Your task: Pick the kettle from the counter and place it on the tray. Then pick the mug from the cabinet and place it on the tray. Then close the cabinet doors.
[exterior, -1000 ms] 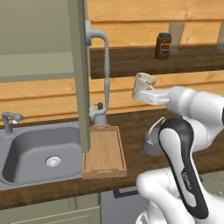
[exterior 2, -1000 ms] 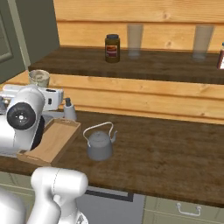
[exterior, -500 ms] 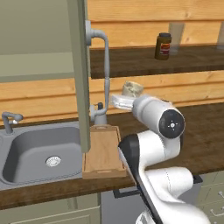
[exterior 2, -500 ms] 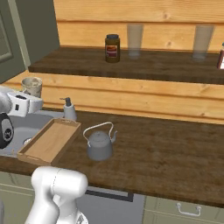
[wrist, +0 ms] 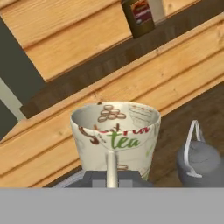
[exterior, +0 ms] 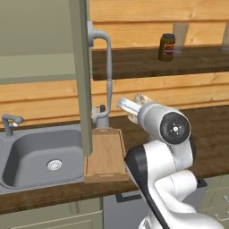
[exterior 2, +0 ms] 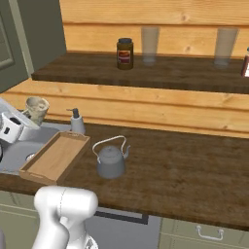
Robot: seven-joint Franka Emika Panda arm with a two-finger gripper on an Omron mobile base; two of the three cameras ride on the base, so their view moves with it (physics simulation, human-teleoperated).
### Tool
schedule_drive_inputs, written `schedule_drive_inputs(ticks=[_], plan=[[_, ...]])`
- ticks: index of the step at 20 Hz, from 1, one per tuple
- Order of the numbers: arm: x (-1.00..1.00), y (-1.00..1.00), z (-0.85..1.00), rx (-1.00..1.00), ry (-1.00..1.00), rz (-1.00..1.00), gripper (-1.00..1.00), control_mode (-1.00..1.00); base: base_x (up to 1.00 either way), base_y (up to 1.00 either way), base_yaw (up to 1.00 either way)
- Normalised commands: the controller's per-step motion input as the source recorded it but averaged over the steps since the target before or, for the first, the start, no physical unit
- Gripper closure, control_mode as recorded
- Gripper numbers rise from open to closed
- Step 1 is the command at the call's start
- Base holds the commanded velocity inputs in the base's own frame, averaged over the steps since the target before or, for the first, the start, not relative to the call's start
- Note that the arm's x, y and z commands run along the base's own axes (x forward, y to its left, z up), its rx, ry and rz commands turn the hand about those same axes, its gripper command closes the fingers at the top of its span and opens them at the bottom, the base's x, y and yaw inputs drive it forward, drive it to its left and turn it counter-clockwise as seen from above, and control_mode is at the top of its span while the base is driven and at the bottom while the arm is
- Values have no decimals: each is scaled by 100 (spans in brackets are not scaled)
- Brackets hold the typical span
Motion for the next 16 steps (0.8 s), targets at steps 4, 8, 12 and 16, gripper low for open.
schedule_drive_inputs(ticks=[4, 8, 12, 16], plan=[[-45, -55, -90, 27, -33, 0, 100, -100, 0, 0, 0], [4, -22, -76, 16, -14, 2, 100, -100, 0, 0, 0], [61, -10, -60, 5, -1, 19, 100, -100, 0, 0, 0], [80, -3, -71, 0, 1, 37, 100, -100, 0, 0, 0]])
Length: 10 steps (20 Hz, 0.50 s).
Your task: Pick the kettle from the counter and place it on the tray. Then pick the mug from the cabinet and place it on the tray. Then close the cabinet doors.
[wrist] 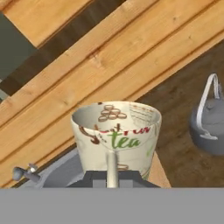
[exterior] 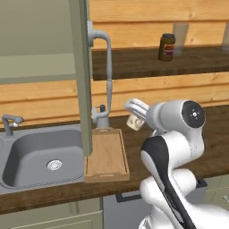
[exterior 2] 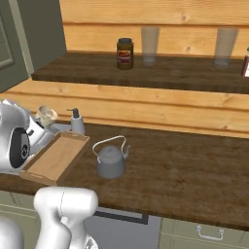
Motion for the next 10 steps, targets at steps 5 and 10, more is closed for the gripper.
schedule_drive_inputs(ticks=[5, 10], plan=[[70, 2, -73, 0, 0, 48, 100, -100, 0, 0, 0], [77, 15, -64, -7, 0, 43, 100, -100, 0, 0, 0]])
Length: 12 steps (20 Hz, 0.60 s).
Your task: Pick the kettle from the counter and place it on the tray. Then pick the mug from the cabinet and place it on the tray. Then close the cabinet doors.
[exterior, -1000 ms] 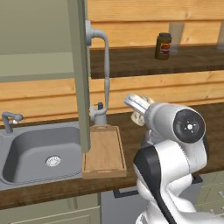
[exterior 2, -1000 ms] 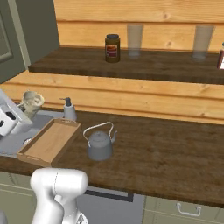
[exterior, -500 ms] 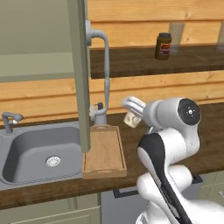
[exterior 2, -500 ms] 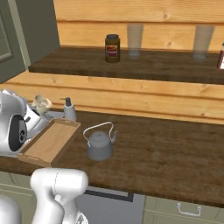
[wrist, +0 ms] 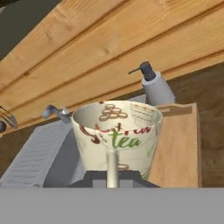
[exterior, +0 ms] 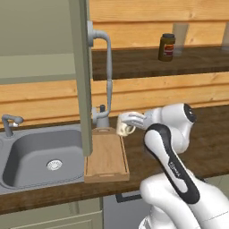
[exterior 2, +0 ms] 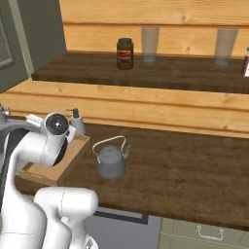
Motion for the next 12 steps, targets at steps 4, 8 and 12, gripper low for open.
schedule_drive_inputs(ticks=[4, 8, 12], plan=[[89, 20, -55, -14, 0, 32, 100, -100, 0, 0, 0], [93, 19, -52, -19, -1, 25, 100, -100, 0, 0, 0], [87, 18, -48, -19, -2, 23, 100, -100, 0, 0, 0]])
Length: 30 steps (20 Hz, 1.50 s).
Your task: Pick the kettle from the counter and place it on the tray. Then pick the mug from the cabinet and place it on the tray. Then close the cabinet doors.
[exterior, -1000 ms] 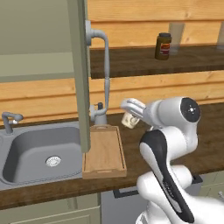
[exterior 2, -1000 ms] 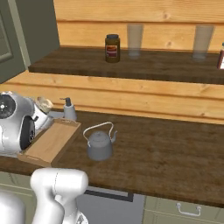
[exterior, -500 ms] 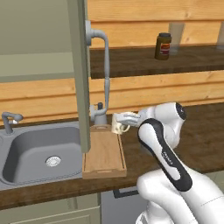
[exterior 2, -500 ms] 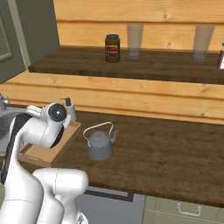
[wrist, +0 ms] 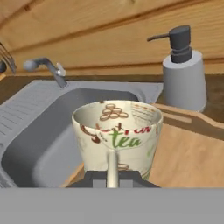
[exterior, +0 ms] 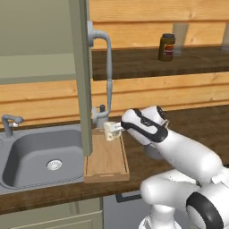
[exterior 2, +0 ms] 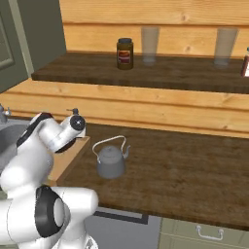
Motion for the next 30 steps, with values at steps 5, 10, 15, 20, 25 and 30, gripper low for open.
schedule_drive_inputs(ticks=[5, 10, 15, 20, 25, 30], plan=[[76, 15, -45, -11, -5, 24, 100, -100, 0, 0, 0], [76, 16, -45, -2, -12, 23, 100, -100, 0, 0, 0], [59, 19, -43, 0, -12, 21, 100, -100, 0, 0, 0], [21, 14, -48, 0, -16, 18, 100, -100, 0, 0, 0], [19, 21, -41, 0, -13, 14, 100, -100, 0, 0, 0], [-10, 16, -38, -1, -20, 14, 100, -100, 0, 0, 0]])
